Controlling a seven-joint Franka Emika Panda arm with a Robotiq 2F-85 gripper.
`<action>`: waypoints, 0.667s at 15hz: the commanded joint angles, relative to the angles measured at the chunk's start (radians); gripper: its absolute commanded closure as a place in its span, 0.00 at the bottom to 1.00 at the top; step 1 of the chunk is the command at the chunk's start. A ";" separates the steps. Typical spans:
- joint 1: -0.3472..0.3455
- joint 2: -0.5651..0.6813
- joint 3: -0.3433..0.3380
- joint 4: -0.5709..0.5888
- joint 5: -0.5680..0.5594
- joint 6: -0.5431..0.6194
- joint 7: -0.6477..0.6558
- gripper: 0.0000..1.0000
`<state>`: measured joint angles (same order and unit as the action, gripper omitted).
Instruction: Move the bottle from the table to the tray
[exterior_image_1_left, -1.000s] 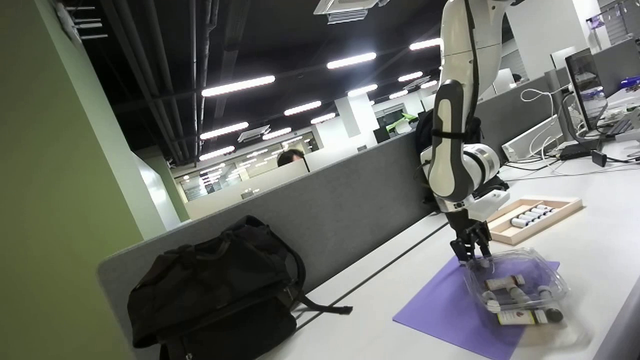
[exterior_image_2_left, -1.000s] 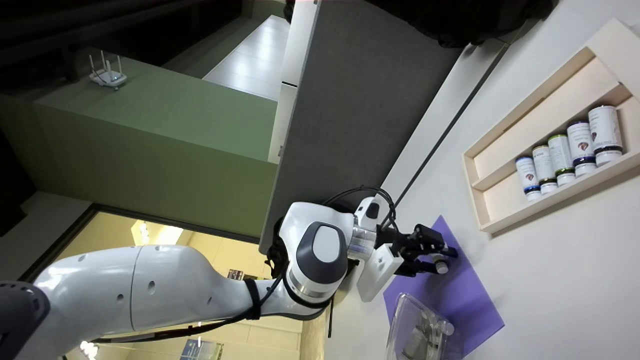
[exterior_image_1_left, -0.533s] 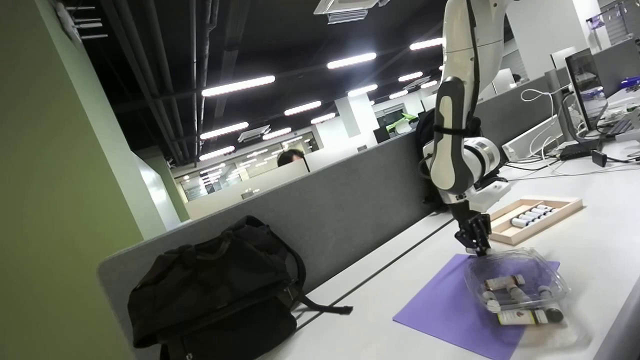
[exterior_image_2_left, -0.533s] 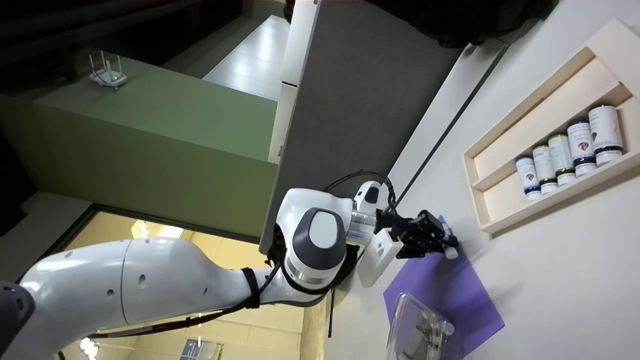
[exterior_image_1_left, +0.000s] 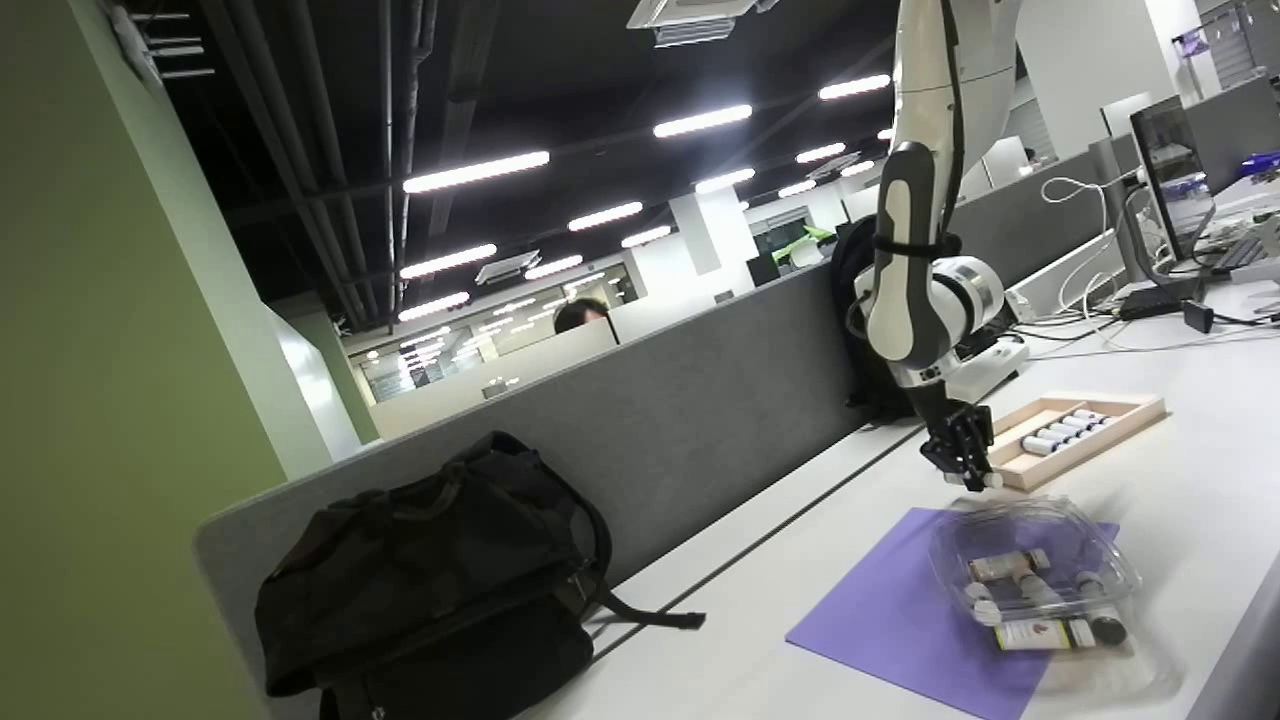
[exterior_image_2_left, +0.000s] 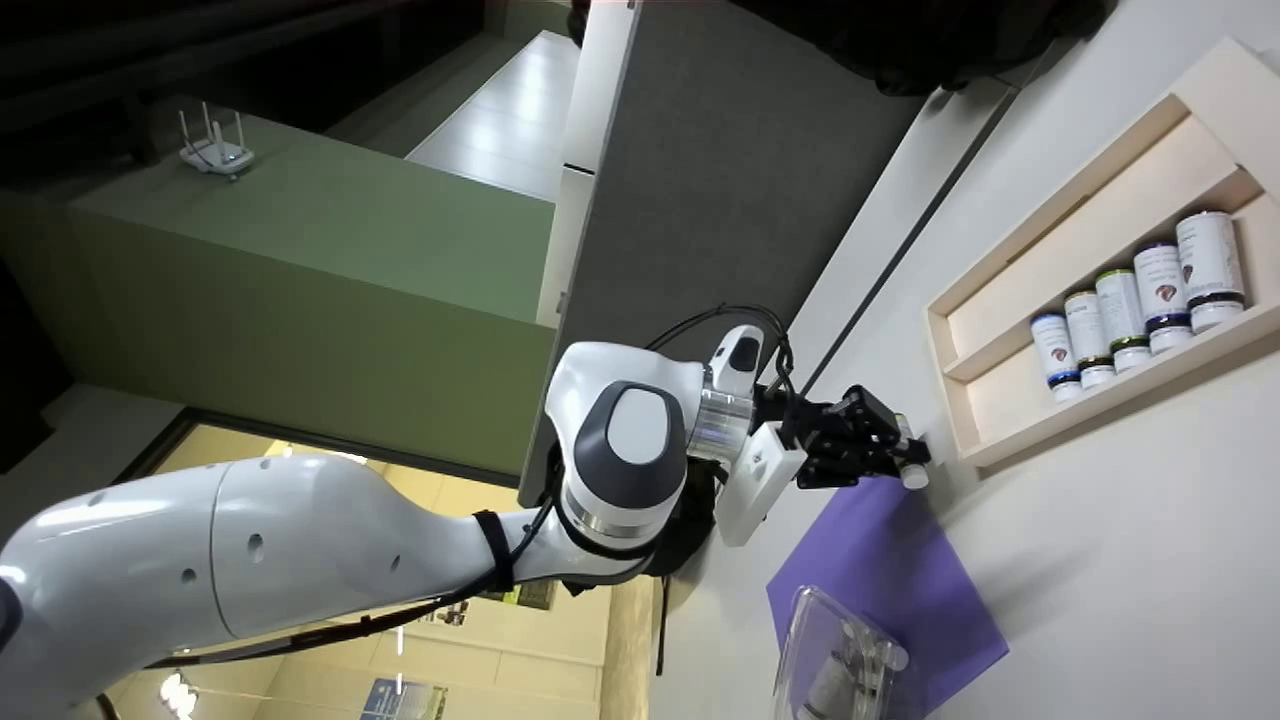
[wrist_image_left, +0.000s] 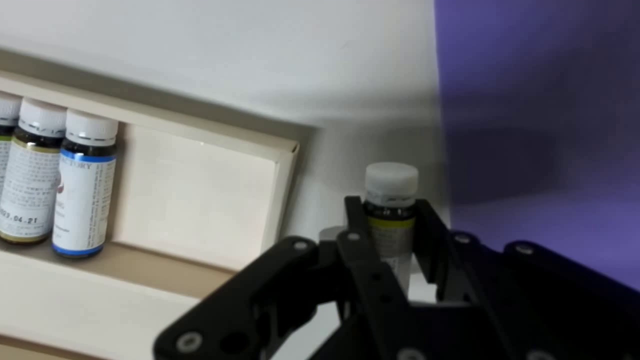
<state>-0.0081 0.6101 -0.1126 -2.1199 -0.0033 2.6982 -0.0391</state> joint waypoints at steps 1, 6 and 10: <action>-0.014 0.001 0.014 0.002 -0.018 -0.002 0.012 0.63; -0.096 -0.037 0.034 0.015 0.030 -0.009 -0.016 0.88; -0.170 -0.010 0.021 0.079 0.065 -0.012 -0.013 0.88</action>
<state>-0.1242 0.5916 -0.0975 -2.0877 0.0337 2.7003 -0.0480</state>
